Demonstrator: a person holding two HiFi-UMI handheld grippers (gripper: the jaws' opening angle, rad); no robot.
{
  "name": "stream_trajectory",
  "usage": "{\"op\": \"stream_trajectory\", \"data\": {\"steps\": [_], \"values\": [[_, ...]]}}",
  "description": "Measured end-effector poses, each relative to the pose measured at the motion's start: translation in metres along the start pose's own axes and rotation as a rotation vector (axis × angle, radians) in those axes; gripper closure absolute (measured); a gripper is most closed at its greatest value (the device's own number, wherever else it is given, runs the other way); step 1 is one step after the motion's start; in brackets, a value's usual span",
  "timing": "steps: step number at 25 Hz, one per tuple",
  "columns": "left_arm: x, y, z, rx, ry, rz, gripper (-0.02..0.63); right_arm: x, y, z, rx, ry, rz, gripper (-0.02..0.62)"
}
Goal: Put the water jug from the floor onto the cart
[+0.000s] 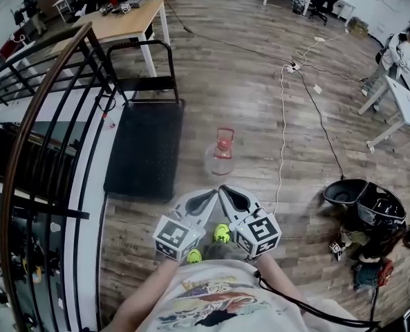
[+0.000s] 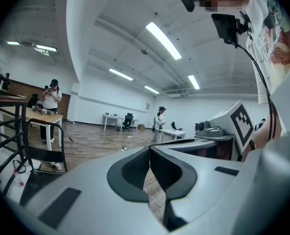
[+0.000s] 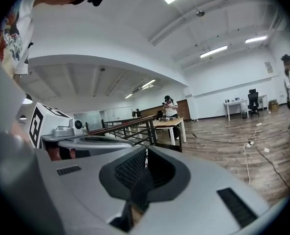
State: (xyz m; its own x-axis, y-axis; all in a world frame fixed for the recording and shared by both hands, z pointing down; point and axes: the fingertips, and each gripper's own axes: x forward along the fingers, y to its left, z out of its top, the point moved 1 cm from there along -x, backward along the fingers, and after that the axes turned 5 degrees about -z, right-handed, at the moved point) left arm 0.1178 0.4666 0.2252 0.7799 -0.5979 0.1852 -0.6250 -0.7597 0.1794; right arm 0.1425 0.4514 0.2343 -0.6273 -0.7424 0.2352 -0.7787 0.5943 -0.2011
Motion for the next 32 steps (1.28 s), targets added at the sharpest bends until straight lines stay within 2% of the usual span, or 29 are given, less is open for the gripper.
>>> {"op": "stream_trajectory", "data": {"steps": [5,14,17,22,28,32], "values": [[0.027,0.014,-0.004,-0.021,0.016,0.032,0.594,0.017,-0.027,-0.002,-0.014,0.018,0.076,0.572],[0.071,0.029,0.002,0.025,0.024,0.089,0.594,0.033,-0.071,0.0,-0.028,0.033,0.159,0.572],[0.087,0.03,0.006,0.034,0.005,0.104,0.594,0.032,-0.09,0.0,-0.045,0.038,0.15,0.571],[0.102,0.036,0.001,0.025,0.039,0.143,0.594,0.03,-0.105,0.006,-0.036,0.027,0.133,0.572],[0.115,0.042,-0.007,0.01,0.032,0.121,0.594,0.037,-0.11,-0.003,-0.029,0.048,0.127,0.572],[0.125,0.051,-0.007,0.014,0.033,0.084,0.594,0.045,-0.121,-0.002,-0.029,0.051,0.085,0.571]]}}
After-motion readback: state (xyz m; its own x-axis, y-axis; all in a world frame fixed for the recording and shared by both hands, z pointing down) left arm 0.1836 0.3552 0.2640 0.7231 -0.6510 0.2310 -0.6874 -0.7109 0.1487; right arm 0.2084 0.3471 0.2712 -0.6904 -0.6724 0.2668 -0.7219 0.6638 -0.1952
